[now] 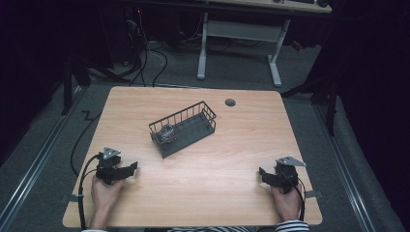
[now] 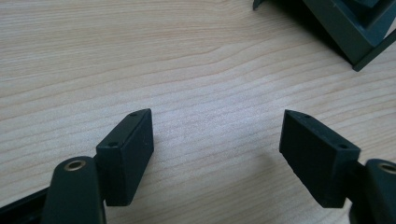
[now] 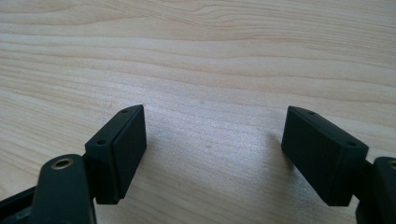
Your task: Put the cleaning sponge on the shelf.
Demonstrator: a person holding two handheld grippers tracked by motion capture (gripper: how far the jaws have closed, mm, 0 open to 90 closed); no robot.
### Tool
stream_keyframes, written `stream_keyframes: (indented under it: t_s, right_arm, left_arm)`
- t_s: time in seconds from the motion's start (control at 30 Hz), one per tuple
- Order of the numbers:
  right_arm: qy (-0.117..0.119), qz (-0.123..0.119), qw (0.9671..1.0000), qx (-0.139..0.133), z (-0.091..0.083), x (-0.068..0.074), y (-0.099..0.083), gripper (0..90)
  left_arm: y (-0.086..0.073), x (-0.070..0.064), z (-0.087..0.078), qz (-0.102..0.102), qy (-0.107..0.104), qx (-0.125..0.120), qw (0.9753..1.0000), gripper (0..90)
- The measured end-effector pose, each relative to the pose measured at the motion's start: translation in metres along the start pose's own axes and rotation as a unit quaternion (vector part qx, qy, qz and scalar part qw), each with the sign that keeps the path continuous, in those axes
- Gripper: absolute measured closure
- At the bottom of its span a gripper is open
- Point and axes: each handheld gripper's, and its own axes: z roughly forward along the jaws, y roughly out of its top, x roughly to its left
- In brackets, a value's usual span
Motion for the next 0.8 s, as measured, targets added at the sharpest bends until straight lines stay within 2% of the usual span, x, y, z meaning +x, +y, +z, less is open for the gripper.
stream_keyframes:
  t_s: [0.2,0.27,0.8]
  right_arm:
    - [0.0,0.0,1.0,0.0,0.0,0.0,0.0,22.2]
    - [0.0,0.001,1.0,0.0,-0.0001,0.0001,0.0,22.2]
    - [0.0,0.0,1.0,0.0,-0.0001,0.0001,-0.0001,22.2]
  left_arm:
    - [-0.0018,-0.0045,0.0021,0.023,0.019,-0.003,0.9995,26.4]
    - [-0.0052,-0.0059,0.0031,0.03,0.028,-0.015,0.999,26.5]
    - [-0.0057,-0.0067,0.0028,0.029,0.032,-0.014,0.999,25.0]
